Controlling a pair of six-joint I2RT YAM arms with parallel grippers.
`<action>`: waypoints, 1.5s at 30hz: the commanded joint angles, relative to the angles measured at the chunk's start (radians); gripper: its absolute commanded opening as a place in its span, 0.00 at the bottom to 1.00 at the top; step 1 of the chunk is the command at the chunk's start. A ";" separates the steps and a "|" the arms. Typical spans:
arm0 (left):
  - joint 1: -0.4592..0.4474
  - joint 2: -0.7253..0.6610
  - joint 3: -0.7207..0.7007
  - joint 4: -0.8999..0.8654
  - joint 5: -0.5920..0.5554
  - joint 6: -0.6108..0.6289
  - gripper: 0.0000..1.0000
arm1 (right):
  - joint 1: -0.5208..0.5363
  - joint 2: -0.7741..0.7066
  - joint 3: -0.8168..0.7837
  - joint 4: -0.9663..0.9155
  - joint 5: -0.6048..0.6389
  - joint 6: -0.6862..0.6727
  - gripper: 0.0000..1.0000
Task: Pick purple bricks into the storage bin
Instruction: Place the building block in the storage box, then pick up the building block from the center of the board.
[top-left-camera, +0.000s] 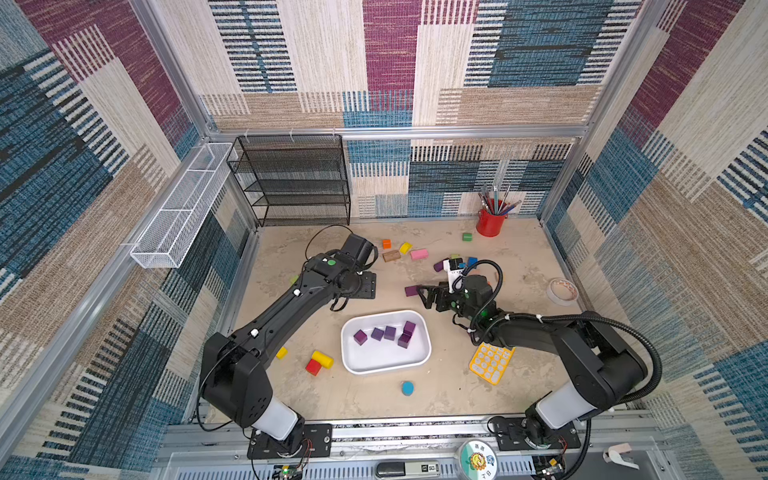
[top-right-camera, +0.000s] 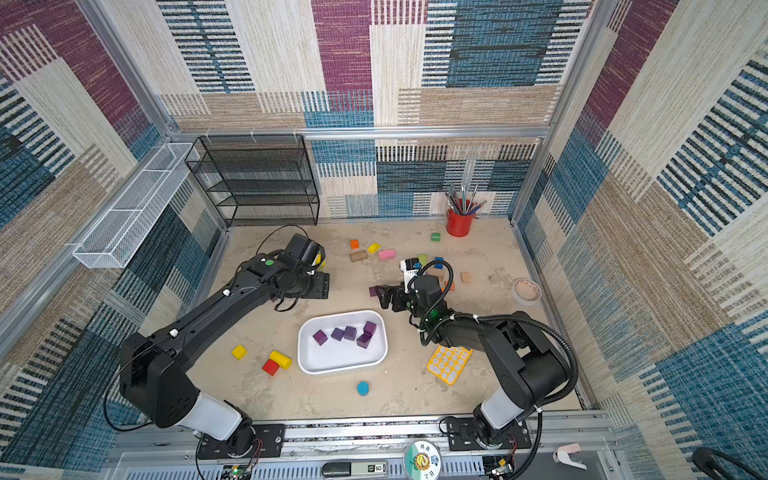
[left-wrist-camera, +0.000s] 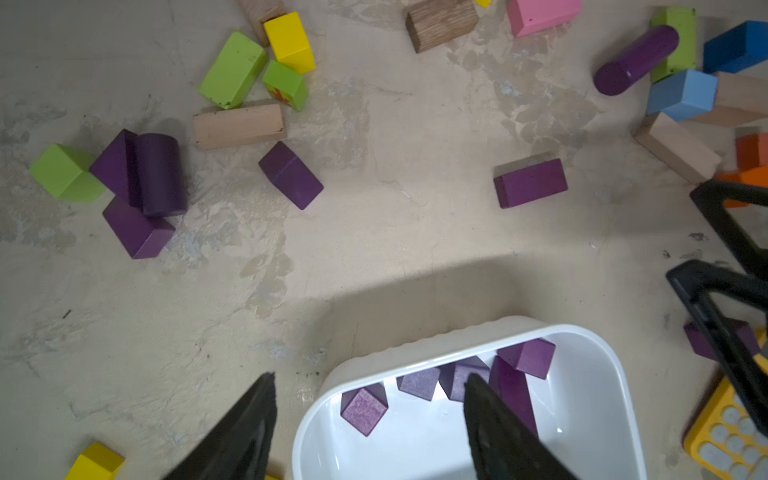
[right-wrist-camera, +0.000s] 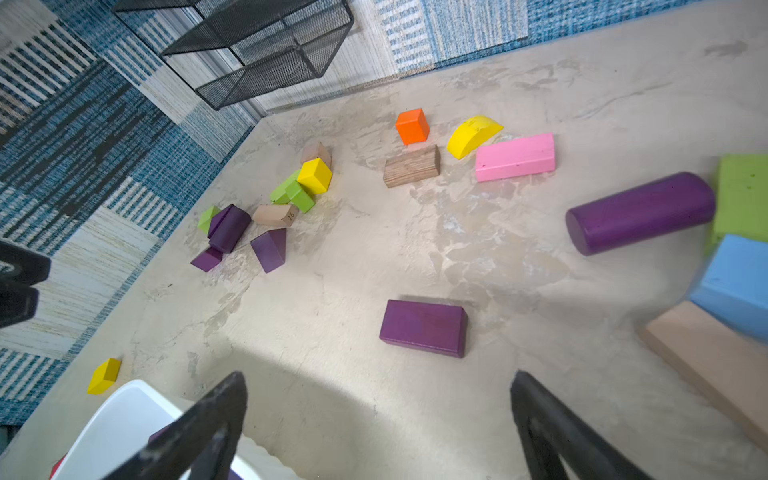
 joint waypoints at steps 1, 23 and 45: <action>0.044 -0.021 -0.029 -0.041 0.054 -0.034 0.73 | 0.041 0.022 0.055 -0.060 0.065 -0.059 0.99; 0.349 -0.107 -0.252 -0.086 0.261 -0.046 0.71 | 0.262 0.470 0.763 -0.472 0.202 -0.196 0.97; 0.579 -0.170 -0.336 0.043 0.503 -0.056 0.69 | 0.305 0.798 1.285 -0.838 0.204 -0.280 0.85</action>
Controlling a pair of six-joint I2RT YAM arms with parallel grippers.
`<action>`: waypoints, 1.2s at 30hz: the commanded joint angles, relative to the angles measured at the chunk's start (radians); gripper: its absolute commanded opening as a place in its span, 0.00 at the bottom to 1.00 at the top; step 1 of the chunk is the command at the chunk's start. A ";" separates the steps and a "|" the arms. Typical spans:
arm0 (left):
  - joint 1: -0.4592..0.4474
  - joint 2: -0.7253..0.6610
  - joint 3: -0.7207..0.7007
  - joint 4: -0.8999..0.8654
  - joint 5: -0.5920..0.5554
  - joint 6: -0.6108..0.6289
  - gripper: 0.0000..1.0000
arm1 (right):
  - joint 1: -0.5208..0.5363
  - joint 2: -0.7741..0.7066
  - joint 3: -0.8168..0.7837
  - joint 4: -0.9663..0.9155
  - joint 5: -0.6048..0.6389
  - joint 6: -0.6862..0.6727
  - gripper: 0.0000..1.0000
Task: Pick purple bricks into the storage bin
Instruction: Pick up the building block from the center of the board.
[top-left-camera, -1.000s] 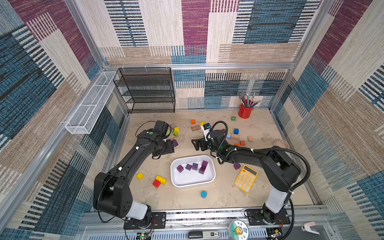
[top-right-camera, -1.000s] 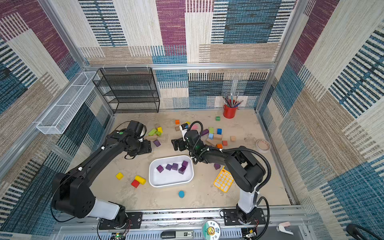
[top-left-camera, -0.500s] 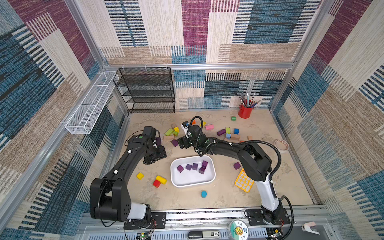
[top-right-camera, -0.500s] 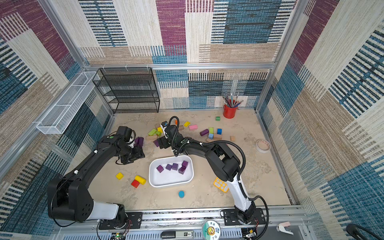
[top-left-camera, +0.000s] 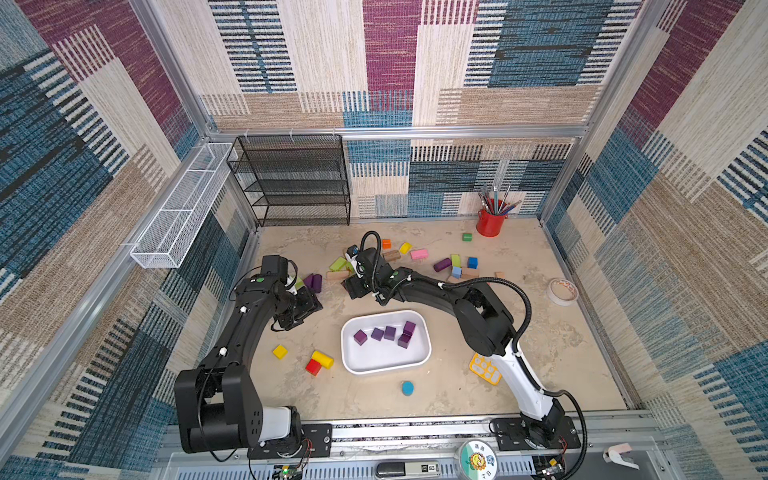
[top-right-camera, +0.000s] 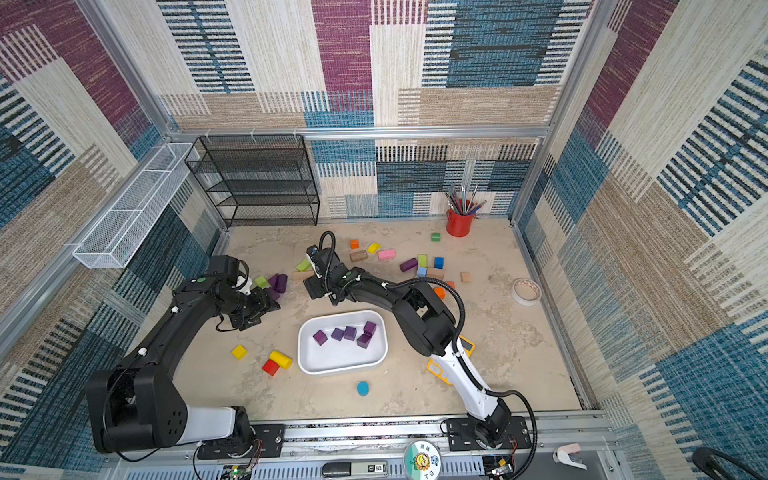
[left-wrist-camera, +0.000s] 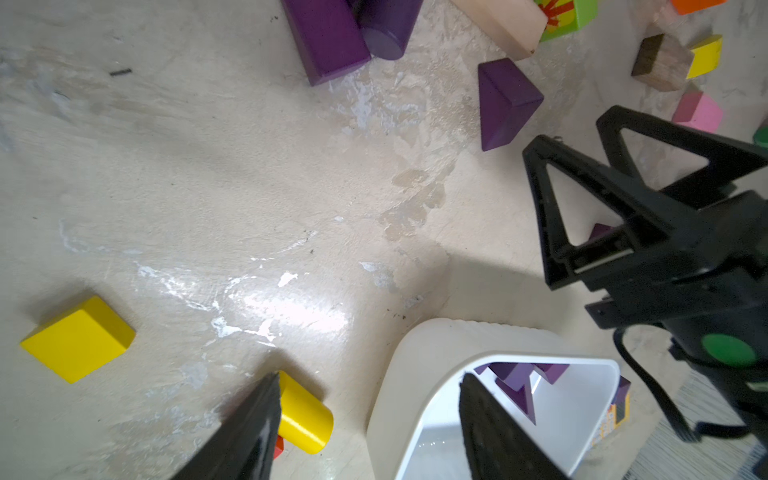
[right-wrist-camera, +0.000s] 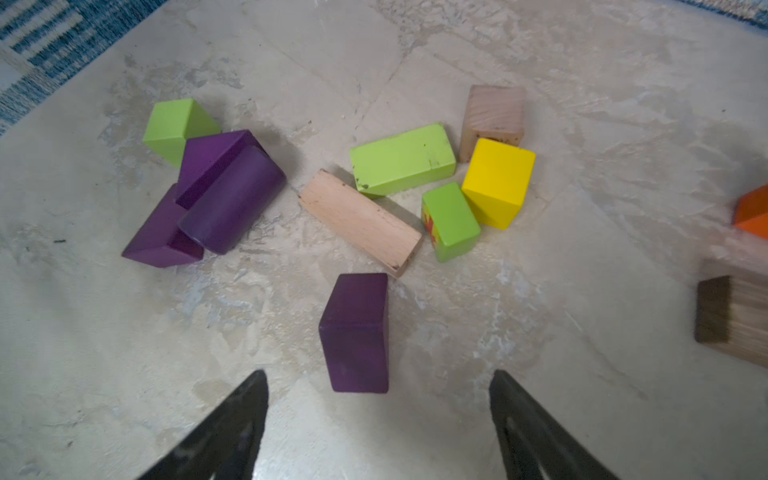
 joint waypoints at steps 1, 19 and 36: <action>0.009 -0.010 -0.011 0.044 0.080 -0.001 0.69 | 0.002 0.021 0.040 -0.039 0.003 -0.025 0.85; 0.073 -0.054 -0.053 0.118 0.189 -0.008 0.70 | 0.009 0.114 0.182 -0.125 -0.019 -0.040 0.83; 0.085 -0.025 -0.059 0.133 0.232 -0.014 0.70 | 0.009 0.158 0.262 -0.179 -0.004 -0.052 0.83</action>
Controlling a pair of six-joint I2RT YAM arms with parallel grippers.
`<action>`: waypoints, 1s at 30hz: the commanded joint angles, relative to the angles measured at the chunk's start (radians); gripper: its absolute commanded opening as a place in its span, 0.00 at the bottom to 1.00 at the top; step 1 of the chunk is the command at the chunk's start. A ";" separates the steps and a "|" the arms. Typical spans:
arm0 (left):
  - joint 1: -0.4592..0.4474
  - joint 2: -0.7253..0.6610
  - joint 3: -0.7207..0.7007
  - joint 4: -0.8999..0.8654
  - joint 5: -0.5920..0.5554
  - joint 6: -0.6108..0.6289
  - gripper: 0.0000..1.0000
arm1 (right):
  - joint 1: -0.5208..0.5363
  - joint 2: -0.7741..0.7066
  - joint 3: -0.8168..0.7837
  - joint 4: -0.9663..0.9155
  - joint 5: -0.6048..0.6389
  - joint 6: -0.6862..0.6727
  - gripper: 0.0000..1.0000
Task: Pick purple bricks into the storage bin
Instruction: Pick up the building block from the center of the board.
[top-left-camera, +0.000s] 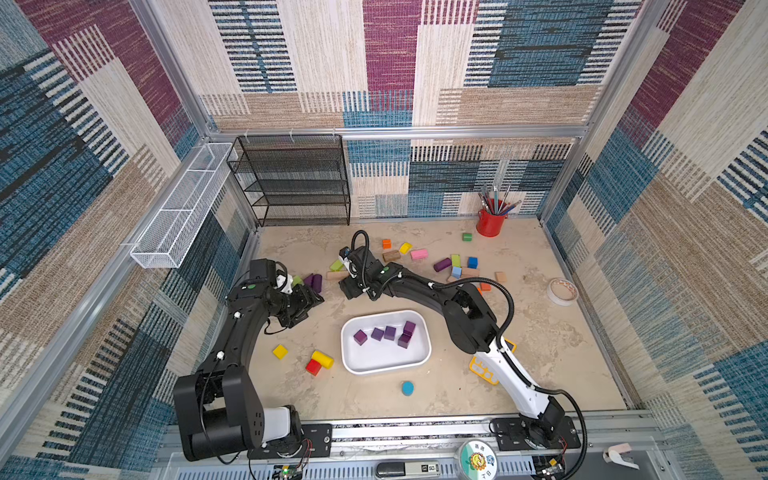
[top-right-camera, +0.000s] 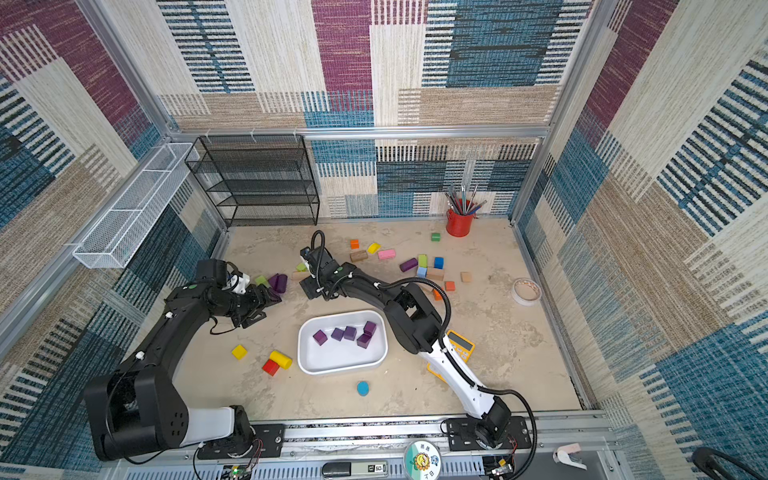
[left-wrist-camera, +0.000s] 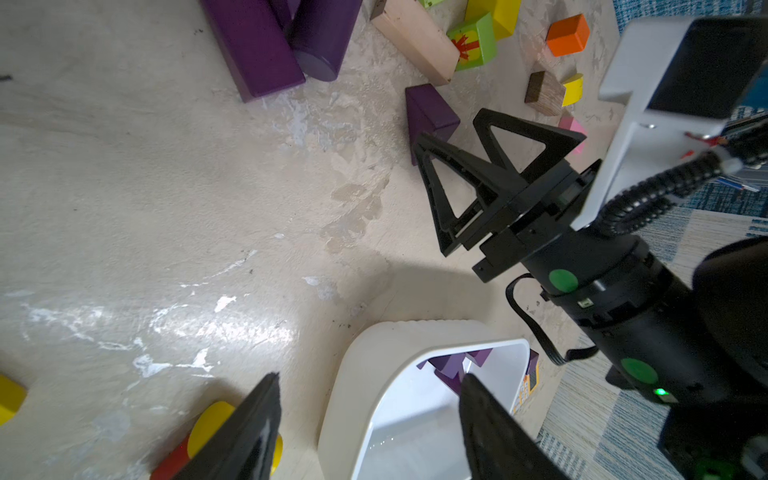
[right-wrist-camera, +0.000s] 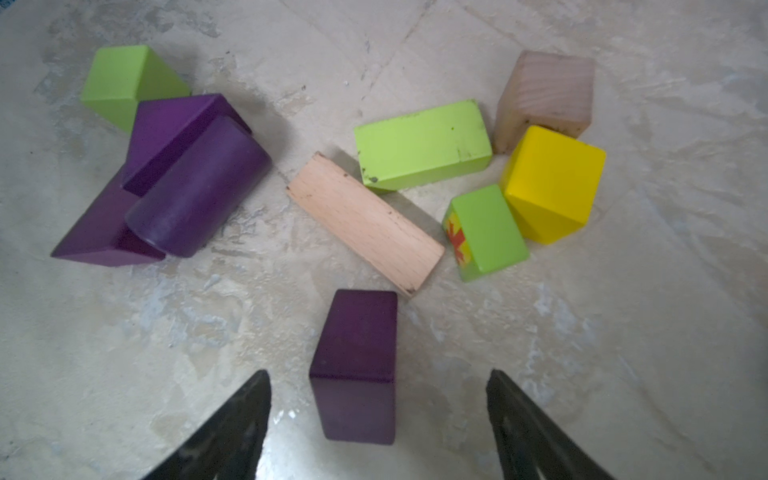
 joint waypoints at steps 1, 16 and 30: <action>0.002 0.000 -0.002 0.017 0.028 -0.012 0.70 | 0.002 0.005 0.010 0.004 0.008 -0.010 0.82; 0.016 0.023 -0.004 0.023 0.037 -0.021 0.70 | 0.003 0.027 0.032 -0.004 -0.015 -0.005 0.80; 0.023 0.044 -0.008 0.030 0.090 -0.026 0.70 | 0.013 0.087 0.124 -0.051 -0.011 -0.017 0.73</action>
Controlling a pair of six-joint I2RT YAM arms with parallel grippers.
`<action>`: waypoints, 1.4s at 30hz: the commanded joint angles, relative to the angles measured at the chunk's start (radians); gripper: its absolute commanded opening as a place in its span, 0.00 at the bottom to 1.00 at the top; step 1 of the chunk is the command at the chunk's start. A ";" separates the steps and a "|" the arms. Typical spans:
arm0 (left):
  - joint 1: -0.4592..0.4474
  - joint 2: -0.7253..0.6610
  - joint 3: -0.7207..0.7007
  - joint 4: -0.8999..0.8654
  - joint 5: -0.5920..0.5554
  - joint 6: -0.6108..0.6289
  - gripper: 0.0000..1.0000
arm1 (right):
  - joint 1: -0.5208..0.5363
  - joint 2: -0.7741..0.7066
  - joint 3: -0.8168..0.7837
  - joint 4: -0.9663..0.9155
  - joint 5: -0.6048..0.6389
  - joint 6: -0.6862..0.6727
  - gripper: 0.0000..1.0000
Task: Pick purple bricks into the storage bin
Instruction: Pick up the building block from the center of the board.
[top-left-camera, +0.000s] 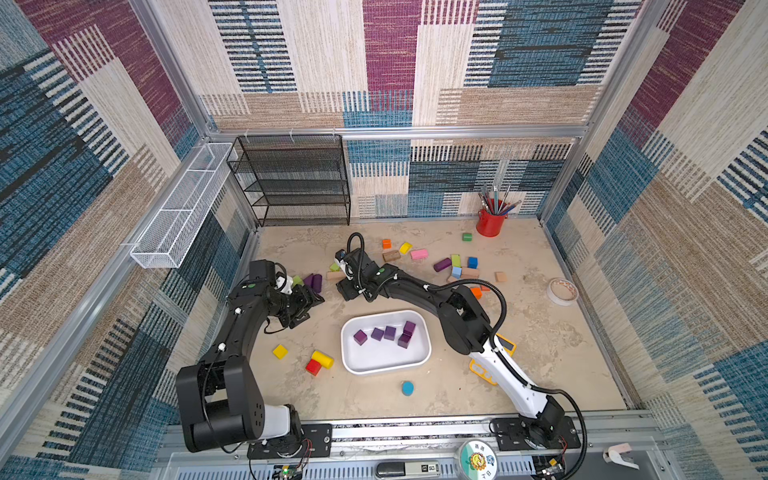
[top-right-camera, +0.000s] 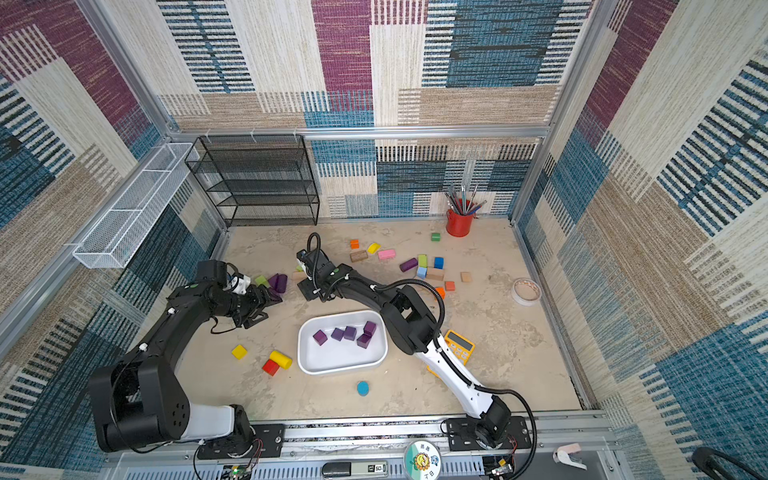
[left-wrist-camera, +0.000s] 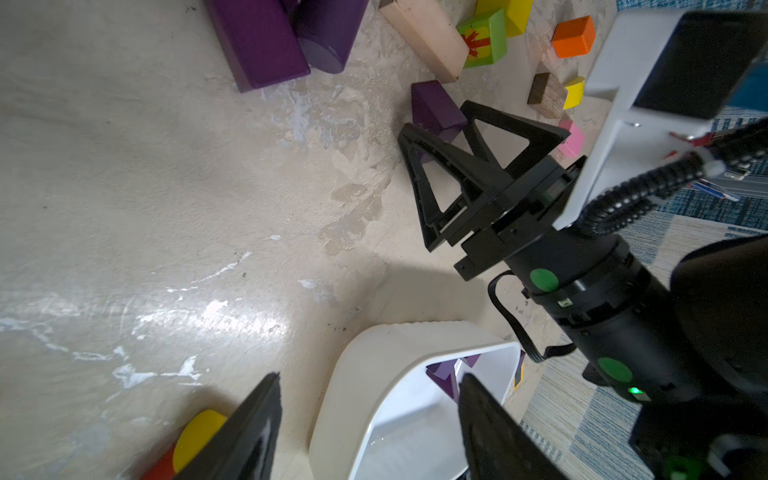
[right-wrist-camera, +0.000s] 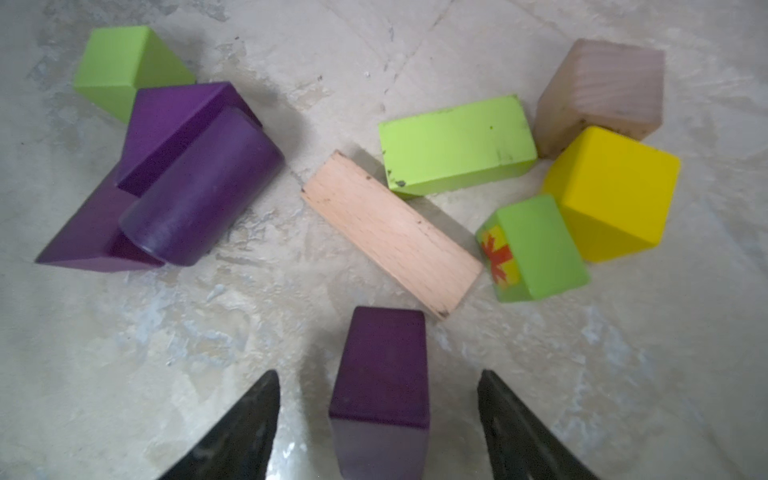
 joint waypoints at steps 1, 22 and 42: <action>0.002 0.000 -0.002 0.010 0.043 -0.011 0.70 | 0.002 0.015 0.026 -0.018 0.001 -0.010 0.72; 0.009 -0.002 -0.003 0.017 0.053 -0.016 0.70 | 0.003 0.008 0.027 -0.032 0.034 -0.026 0.40; 0.008 0.012 -0.004 0.019 0.055 -0.019 0.69 | 0.004 -0.073 0.022 -0.009 0.011 -0.031 0.29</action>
